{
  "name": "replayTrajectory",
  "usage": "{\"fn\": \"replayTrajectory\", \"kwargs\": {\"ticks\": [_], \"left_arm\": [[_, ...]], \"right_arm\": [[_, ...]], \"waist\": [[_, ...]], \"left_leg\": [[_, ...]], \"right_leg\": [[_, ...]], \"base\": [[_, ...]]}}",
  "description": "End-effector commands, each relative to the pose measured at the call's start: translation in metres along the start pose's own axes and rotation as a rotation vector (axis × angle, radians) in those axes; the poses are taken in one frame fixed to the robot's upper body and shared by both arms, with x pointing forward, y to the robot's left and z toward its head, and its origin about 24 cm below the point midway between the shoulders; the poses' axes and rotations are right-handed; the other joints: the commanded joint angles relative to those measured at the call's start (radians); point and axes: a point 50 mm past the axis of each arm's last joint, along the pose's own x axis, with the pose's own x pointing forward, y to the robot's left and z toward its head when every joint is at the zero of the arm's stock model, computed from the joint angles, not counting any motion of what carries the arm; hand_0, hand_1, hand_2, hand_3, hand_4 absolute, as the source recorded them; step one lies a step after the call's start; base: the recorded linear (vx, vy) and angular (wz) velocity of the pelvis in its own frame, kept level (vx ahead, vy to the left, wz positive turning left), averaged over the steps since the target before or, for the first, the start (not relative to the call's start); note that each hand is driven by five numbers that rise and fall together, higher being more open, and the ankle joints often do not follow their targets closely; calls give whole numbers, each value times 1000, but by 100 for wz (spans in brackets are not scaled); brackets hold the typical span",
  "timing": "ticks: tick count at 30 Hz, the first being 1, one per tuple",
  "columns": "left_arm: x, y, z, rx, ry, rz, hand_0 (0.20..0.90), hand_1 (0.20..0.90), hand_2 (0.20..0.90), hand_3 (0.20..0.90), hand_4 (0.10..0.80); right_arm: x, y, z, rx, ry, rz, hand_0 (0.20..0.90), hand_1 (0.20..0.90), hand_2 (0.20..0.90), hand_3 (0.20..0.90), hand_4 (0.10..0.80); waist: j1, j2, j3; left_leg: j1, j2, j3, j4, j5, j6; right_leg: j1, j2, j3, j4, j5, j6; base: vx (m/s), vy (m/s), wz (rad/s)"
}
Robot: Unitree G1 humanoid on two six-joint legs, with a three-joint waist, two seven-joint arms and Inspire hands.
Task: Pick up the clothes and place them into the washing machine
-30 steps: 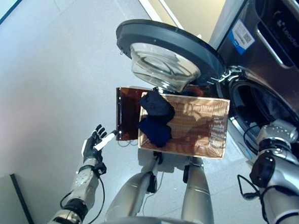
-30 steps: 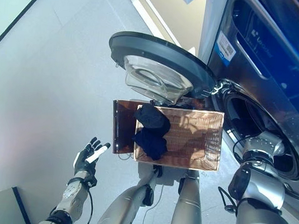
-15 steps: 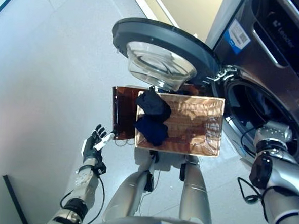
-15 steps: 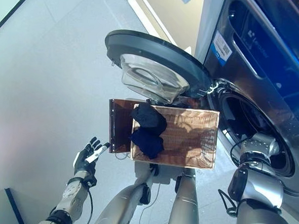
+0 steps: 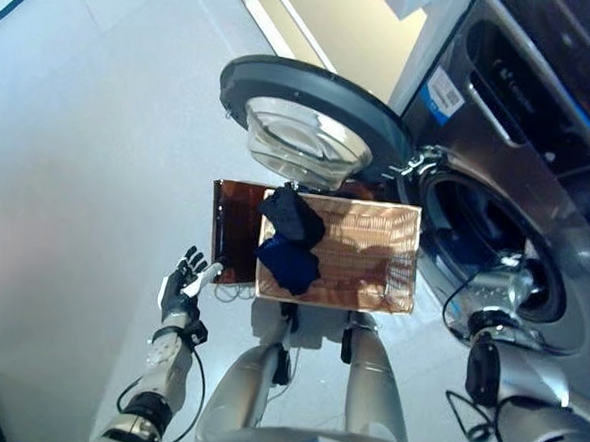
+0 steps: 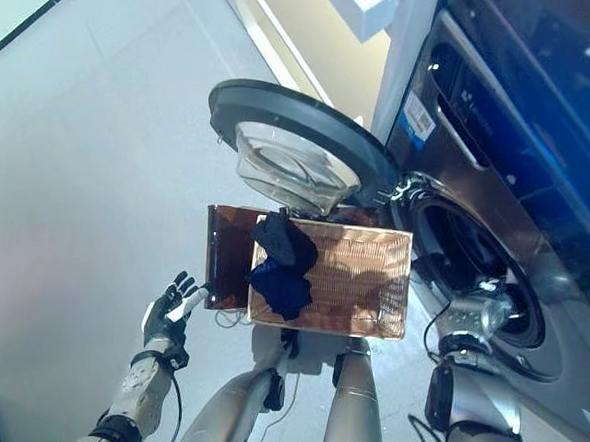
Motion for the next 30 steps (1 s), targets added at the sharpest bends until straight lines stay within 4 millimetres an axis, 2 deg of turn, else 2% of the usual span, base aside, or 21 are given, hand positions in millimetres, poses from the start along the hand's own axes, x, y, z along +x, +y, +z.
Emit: {"fn": "replayTrajectory", "kwargs": {"ticks": [1, 7, 8, 12, 16, 17, 20, 21, 22, 23, 25, 29, 30], "left_arm": [[-2, 30, 6, 22, -41, 95, 900, 900, 900, 900, 800], [-3, 38, 5, 39, -29, 127, 900, 900, 900, 900, 800], [-3, 40, 4, 42, -26, 137, 900, 900, 900, 900, 800], [-3, 42, 5, 54, -30, 145, 900, 900, 900, 900, 800], [-1, 40, 9, 62, -50, 144, 900, 900, 900, 900, 800], [-1, 40, 9, 62, -50, 144, 900, 900, 900, 900, 800], [-4, 43, 10, 67, -63, 149, 900, 900, 900, 900, 800], [-4, 43, 10, 67, -63, 149, 900, 900, 900, 900, 800], [-5, 45, 10, 72, -63, 155, 900, 900, 900, 900, 800], [-6, 47, 9, 85, -57, 168, 900, 900, 900, 900, 800], [-6, 48, 7, 106, -50, 170, 900, 900, 900, 900, 800], [-4, 42, 5, 108, -40, 155, 900, 900, 900, 900, 800], [-3, 37, 5, 110, -42, 139, 900, 900, 900, 900, 800]], "right_arm": [[1, -18, 9, -168, -55, 41, 900, 900, 900, 900, 800], [-5, -25, -7, -375, -9, 89, 900, 900, 900, 900, 800], [-10, -26, -16, -434, 10, 120, 900, 900, 900, 900, 800], [-18, -27, -31, -515, 34, 170, 900, 900, 900, 900, 800], [-29, -15, -46, -693, 29, 288, 900, 900, 900, 900, 800], [-29, -15, -46, -693, 29, 288, 900, 900, 900, 900, 800], [-50, 4, -56, -925, -61, 498, 900, 900, 900, 900, 800], [-50, 4, -56, -925, -61, 498, 900, 900, 900, 900, 800], [-55, 9, -56, -1028, -117, 558, 900, 900, 900, 900, 800], [-60, 13, -53, -1201, -221, 635, 900, 900, 900, 900, 800], [-64, 17, -52, -1397, -327, 712, 900, 900, 900, 900, 800], [-65, 16, -63, -1526, -340, 742, 900, 900, 900, 900, 800], [-68, 15, -73, -1549, -314, 754, 900, 900, 900, 900, 800]], "waist": [[6, -17, -92], [4, -35, -94], [1, -41, -92], [-3, -52, -88], [-4, -56, -86], [-4, -57, -88], [-9, -62, -88], [-9, -62, -90], [-11, -65, -92], [-13, -67, -91], [-14, -68, -91], [-12, -67, -95], [-9, -65, -94]], "left_leg": [[-32, -25, 4, 91, -96, -84], [-14, -22, -1, 86, -90, -84], [-1, -20, 0, 83, -94, -85], [8, -20, -1, 82, -94, -84], [5, -16, 0, 82, -87, -84], [1, -16, 1, 81, -84, -84], [7, -15, 0, 85, -84, -81], [3, -16, 0, 84, -82, -81], [5, -16, 0, 84, -81, -81], [10, -16, -1, 87, -83, -80], [8, -16, -2, 89, -83, -78], [-3, -18, -7, 94, -80, -75], [-7, -19, -8, 95, -78, -74]], "right_leg": [[109, 12, -22, -146, 20, -10], [134, 15, -29, -161, 26, -10], [147, 19, -31, -165, 24, -9], [160, 21, -33, -173, 27, -8], [157, 21, -38, -174, 30, -10], [154, 21, -38, -176, 33, -10], [154, 24, -36, -168, 30, -9], [151, 23, -36, -169, 32, -9], [154, 24, -36, -169, 32, -8], [161, 24, -35, -170, 31, -6], [161, 23, -36, -170, 32, -4], [153, 21, -38, -168, 34, -5], [148, 21, -40, -166, 33, -6]], "base": [[15, -17, 4], [0, 0, 0], [0, 0, 0], [0, 0, 0], [-23, -10, 0], [0, 0, 0], [0, 0, 0], [0, -3, -3], [4, -1, -4], [4, -2, -5], [-2, 0, -2], [-18, 0, 3], [0, 0, 0]]}}
